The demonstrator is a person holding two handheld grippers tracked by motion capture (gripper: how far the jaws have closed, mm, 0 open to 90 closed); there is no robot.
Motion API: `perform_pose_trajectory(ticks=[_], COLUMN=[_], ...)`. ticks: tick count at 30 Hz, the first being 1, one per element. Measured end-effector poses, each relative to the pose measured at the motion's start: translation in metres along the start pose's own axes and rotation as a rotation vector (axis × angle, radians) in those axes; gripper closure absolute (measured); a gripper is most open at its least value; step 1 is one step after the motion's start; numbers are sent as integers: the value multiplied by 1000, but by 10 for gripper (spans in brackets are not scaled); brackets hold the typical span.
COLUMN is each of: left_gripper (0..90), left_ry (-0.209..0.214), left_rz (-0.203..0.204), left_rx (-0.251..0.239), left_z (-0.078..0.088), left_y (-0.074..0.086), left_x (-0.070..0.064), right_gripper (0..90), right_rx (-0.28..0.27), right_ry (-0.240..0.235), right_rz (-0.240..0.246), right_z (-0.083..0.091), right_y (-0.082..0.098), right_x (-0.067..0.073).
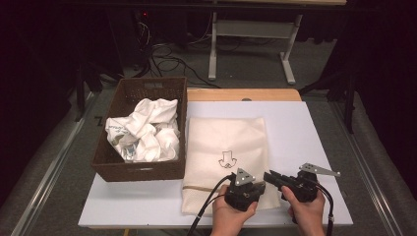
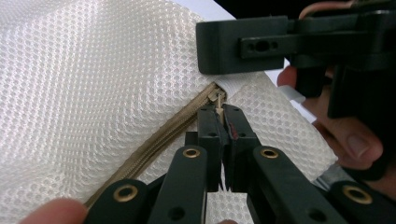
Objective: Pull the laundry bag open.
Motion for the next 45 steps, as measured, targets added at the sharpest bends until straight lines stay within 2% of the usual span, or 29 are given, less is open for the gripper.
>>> perform_pose_trajectory(ticks=[1,6,9,10,11,15,17,25,29,31,45], left_gripper=[866,865,866,865,865,865,865,864,864,864,863], left_ry=[12,31,41,41,42,32,6,-47,-55,-71,-114], left_rz=[12,39,52,52,56,77,72,88,90,86,116], left_rx=[6,-4,-9,-9,-11,-14,-10,-7,-6,-2,-9], left_z=[-2,-2,0,0,1,3,4,9,10,11,29], left_y=[1,2,2,2,3,4,6,16,19,21,36], left_x=[1,3,5,5,6,12,17,32,35,38,62], right_gripper=[754,825,840,840,841,843,844,843,843,843,842], right_rx=[-1,-8,-4,-4,-6,-9,-12,-15,-14,-11,-13], right_ry=[-12,-13,33,33,48,60,68,114,127,143,167], right_rz=[-17,-20,27,27,47,52,55,81,93,103,100], right_z=[0,-1,-2,-2,-1,2,3,5,6,6,6], right_y=[1,1,-1,-1,-2,-4,-4,-7,-7,-8,-9], right_x=[0,2,5,5,5,4,2,-1,-3,-4,-12])
Point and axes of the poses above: each handheld gripper's, and its own axes: z roughly backward along the jaws, y roughly out of its underside, x roughly to its left, the point moved 10 cm from there along -z, roughly forward along the jaws, and after that the axes turned 14 degrees about x, right-handed, at the moved point
